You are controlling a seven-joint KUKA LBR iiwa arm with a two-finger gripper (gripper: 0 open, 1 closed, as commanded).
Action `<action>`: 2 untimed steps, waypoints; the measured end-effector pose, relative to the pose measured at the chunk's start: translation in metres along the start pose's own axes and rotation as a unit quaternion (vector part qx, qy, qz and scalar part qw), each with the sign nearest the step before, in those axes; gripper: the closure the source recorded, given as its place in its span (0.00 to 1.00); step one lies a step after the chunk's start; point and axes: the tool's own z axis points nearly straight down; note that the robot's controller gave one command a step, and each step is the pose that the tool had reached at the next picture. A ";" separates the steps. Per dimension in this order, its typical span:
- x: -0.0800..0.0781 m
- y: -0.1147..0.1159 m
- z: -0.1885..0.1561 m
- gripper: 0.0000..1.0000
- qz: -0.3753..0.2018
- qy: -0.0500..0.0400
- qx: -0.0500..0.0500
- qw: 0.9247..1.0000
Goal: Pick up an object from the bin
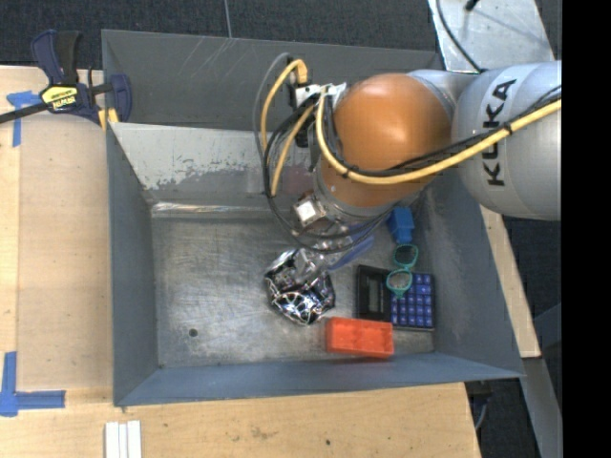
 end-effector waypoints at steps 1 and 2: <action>-0.026 -0.019 -0.168 1.00 -0.027 -0.001 0.001 1.000; -0.025 -0.018 -0.163 1.00 -0.027 -0.001 -0.003 1.000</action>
Offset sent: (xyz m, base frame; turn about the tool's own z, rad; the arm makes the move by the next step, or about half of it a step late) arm 0.0000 0.0000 0.0000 0.0000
